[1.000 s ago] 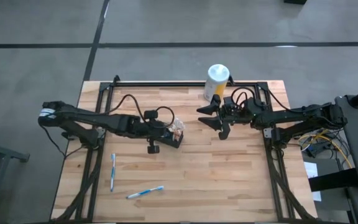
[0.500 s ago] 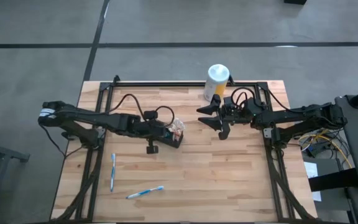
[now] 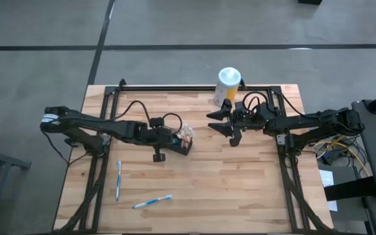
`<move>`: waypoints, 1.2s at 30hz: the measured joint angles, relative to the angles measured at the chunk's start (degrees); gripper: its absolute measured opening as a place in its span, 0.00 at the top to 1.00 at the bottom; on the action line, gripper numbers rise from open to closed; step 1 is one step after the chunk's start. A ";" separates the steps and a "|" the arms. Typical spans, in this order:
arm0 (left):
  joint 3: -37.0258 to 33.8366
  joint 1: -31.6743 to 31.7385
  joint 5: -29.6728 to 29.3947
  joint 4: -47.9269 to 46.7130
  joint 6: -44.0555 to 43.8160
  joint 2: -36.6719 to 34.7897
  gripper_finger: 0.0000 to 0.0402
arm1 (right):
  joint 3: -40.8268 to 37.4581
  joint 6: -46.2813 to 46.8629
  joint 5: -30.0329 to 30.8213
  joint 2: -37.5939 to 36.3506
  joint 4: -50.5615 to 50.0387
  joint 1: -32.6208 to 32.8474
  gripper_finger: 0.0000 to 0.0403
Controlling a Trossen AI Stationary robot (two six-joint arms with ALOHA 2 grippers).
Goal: Pick & Place toothbrushing station
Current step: Adjust the blue mouthwash in the wire organizer
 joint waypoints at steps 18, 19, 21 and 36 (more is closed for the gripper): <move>-2.80 2.39 0.36 5.51 -0.19 -0.12 0.99 | 0.00 0.00 0.00 0.00 0.01 0.00 0.50; -3.24 2.39 0.76 6.28 -0.21 -0.14 0.99 | 0.00 0.00 0.00 0.00 0.00 0.02 0.50; -3.76 2.37 0.92 6.78 -0.82 -0.22 0.99 | 0.00 0.00 0.00 0.00 0.02 0.02 0.50; -4.17 2.59 -6.49 8.40 -1.41 -0.09 0.98 | 0.00 -0.02 0.00 0.00 0.02 0.02 0.50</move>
